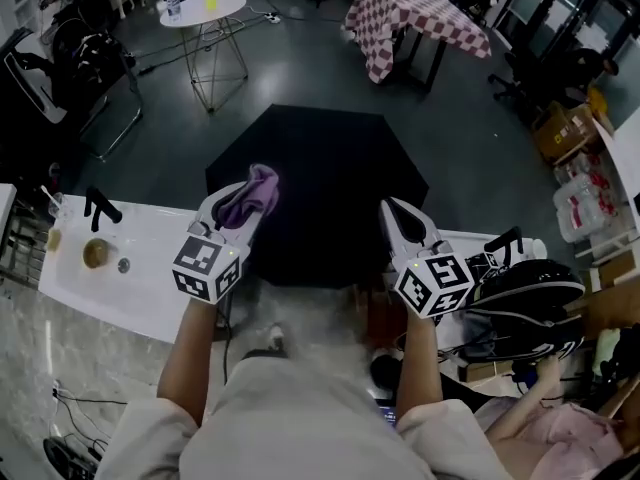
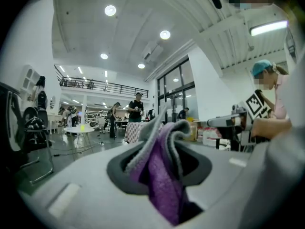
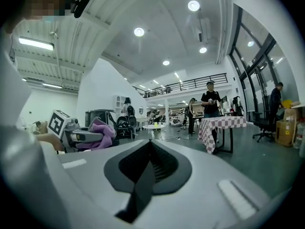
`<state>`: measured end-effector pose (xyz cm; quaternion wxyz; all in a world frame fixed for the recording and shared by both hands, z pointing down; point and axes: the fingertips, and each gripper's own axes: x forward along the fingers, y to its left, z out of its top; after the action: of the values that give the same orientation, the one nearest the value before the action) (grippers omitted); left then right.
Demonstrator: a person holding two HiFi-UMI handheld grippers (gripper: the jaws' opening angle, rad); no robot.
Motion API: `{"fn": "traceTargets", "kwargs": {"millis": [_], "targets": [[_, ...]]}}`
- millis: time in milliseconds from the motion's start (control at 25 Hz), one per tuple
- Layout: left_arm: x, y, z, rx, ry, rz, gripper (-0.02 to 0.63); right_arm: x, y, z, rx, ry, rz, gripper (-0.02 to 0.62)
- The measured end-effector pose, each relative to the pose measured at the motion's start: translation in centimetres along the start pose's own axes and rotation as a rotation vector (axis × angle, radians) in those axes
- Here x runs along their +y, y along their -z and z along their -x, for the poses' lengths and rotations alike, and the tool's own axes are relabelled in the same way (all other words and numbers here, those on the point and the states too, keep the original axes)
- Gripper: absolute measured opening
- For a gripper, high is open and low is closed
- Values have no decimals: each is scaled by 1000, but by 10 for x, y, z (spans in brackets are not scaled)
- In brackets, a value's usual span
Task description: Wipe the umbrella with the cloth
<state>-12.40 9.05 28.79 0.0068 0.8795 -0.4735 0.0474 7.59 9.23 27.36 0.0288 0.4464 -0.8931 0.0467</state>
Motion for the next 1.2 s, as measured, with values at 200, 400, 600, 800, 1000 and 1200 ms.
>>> {"fn": "traceTargets", "kwargs": {"millis": [200, 400, 600, 800, 1000, 1200], "targets": [[34, 5, -32, 4, 15, 9, 131, -19, 4, -43, 7, 31, 14, 5], [66, 6, -57, 16, 23, 22, 130, -32, 0, -79, 11, 42, 26, 22], [98, 8, -74, 25, 34, 17, 130, -40, -2, -111, 14, 55, 23, 34], [122, 13, -92, 35, 39, 21, 130, -49, 1, -136, 41, 55, 11, 34], [130, 22, -111, 61, 37, 24, 130, -67, 8, -152, 59, 52, -9, 45], [152, 33, -143, 92, 10, 24, 131, -106, 23, -183, 87, 62, -37, 74]]}}
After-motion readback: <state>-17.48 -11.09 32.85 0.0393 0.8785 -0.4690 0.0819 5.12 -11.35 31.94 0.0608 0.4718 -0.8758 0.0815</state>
